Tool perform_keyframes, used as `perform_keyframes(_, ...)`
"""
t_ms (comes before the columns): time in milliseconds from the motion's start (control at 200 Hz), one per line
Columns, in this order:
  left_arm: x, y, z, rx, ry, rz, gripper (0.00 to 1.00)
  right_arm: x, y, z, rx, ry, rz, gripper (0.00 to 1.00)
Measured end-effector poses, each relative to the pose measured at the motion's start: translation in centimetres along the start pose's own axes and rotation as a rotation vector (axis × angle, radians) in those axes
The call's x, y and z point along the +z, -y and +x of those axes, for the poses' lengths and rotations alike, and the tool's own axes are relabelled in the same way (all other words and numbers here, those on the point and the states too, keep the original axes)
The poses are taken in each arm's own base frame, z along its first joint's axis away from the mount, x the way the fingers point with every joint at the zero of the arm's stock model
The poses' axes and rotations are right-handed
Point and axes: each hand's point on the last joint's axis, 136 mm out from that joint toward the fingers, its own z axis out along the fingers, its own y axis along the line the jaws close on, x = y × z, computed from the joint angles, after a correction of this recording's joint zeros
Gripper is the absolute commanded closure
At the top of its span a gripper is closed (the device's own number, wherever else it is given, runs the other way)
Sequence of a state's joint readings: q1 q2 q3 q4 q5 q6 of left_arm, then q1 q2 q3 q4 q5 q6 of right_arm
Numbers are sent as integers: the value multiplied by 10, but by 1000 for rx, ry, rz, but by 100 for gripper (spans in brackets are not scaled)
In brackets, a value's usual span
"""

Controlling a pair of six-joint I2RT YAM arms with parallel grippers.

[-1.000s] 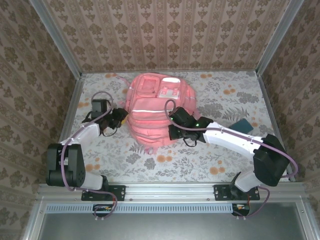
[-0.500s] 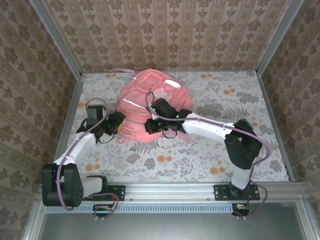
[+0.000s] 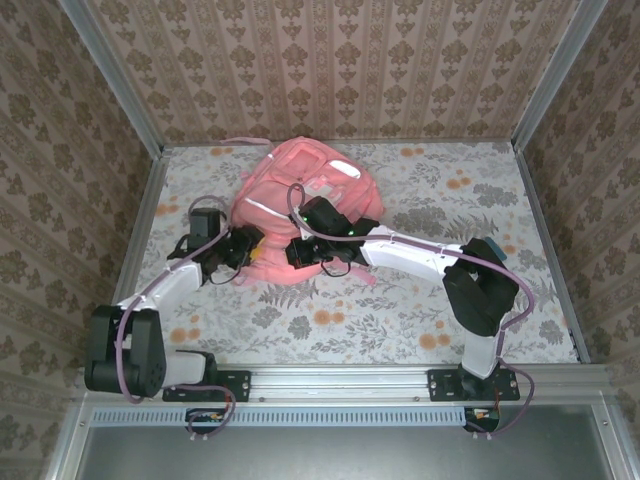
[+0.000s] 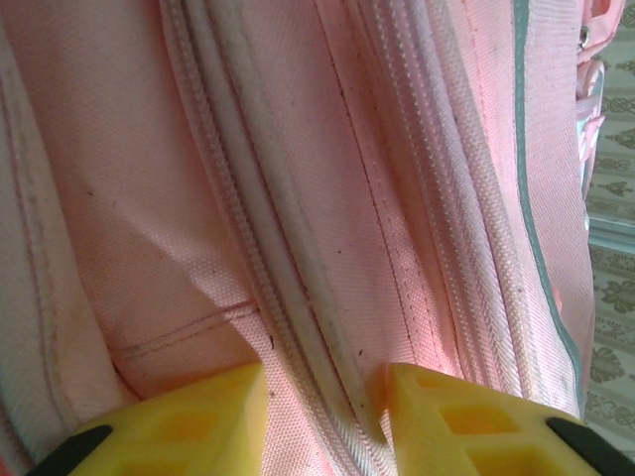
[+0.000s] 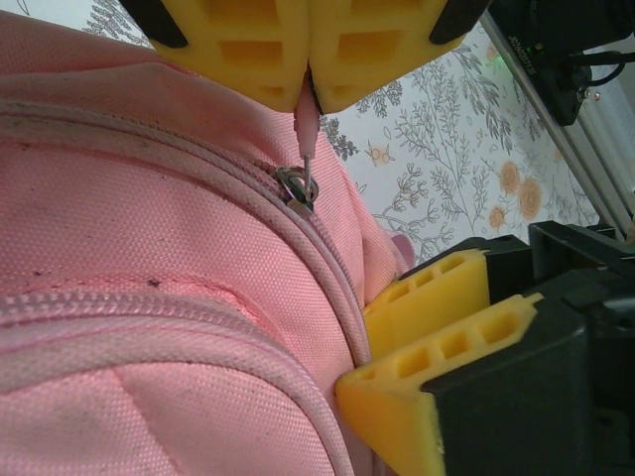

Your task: Pack the student bag

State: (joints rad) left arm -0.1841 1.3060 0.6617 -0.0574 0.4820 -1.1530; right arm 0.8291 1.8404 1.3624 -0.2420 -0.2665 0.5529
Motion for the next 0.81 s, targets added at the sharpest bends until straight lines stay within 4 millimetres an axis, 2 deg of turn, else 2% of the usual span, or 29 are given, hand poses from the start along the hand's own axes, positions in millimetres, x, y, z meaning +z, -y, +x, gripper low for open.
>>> perform_keyframes(165, 3, 1, -1, -6, 3, 4, 91, 0, 6, 2, -3, 2, 38, 100)
perform_keyframes(265, 4, 2, 0, -4, 4, 5, 96, -3, 16, 5, -22, 17, 110, 100)
perform_keyframes(355, 4, 2, 0, -1, 4, 5, 100, -17, 30, 10, -37, 38, 201, 100)
perform_keyframes(530, 4, 2, 1, 4, 2, 5, 100, -50, 74, 4, -7, 106, 370, 100)
perform_keyframes(680, 5, 3, 5, 19, -11, 8, 100, -65, 113, -9, 72, 140, 433, 100)
perform_keyframes(805, 5, 5, 8, 35, -26, 16, 100, -75, 134, -20, 118, 163, 459, 100)
